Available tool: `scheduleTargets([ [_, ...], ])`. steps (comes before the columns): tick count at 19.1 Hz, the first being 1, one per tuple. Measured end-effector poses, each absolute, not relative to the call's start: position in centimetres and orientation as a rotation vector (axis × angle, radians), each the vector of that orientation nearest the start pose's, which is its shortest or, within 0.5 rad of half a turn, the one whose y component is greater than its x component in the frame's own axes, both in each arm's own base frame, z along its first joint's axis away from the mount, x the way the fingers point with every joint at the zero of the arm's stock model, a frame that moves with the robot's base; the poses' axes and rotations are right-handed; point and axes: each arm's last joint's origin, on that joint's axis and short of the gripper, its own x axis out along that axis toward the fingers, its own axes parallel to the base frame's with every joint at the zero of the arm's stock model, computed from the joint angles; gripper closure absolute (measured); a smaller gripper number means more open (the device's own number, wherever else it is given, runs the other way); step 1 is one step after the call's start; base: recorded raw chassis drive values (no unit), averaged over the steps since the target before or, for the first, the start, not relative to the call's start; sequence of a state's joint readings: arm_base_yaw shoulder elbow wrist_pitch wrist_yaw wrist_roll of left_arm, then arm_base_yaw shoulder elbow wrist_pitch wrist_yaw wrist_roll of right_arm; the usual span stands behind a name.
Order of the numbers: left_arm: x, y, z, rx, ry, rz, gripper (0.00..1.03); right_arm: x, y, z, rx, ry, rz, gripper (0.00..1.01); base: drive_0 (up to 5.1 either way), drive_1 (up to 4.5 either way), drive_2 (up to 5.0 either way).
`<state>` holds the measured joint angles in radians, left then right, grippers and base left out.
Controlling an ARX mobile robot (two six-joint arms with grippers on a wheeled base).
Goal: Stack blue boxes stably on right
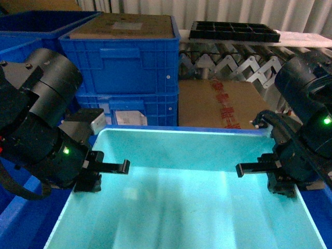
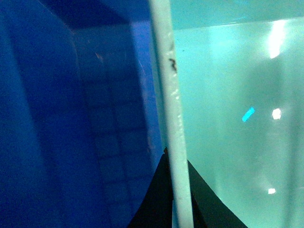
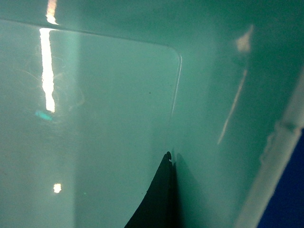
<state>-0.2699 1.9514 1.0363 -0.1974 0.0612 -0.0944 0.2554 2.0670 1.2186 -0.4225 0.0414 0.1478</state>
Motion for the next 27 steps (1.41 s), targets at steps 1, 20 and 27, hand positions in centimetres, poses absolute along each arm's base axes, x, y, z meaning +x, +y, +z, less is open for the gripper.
scheduleTargets([
  [1,34.3,-9.7,10.0,0.064,1.143,-0.283,0.95,36.8,9.7,9.6,-0.092,1.282,0.084,0.95,-1.7,-1.71,-1.7],
  [20,24.7,-3.1,20.0,-0.008,0.141,0.016,0.51,24.8,4.4,16.9,-0.008,0.182,-0.024,0.57,-0.4,-0.36,-0.4],
  [27,17.7,-0.5,18.3,-0.016,0.003,-0.017,1.01,17.9,1.4,16.4,0.005,0.011,-0.002,1.00,0.0,0.00,0.0],
])
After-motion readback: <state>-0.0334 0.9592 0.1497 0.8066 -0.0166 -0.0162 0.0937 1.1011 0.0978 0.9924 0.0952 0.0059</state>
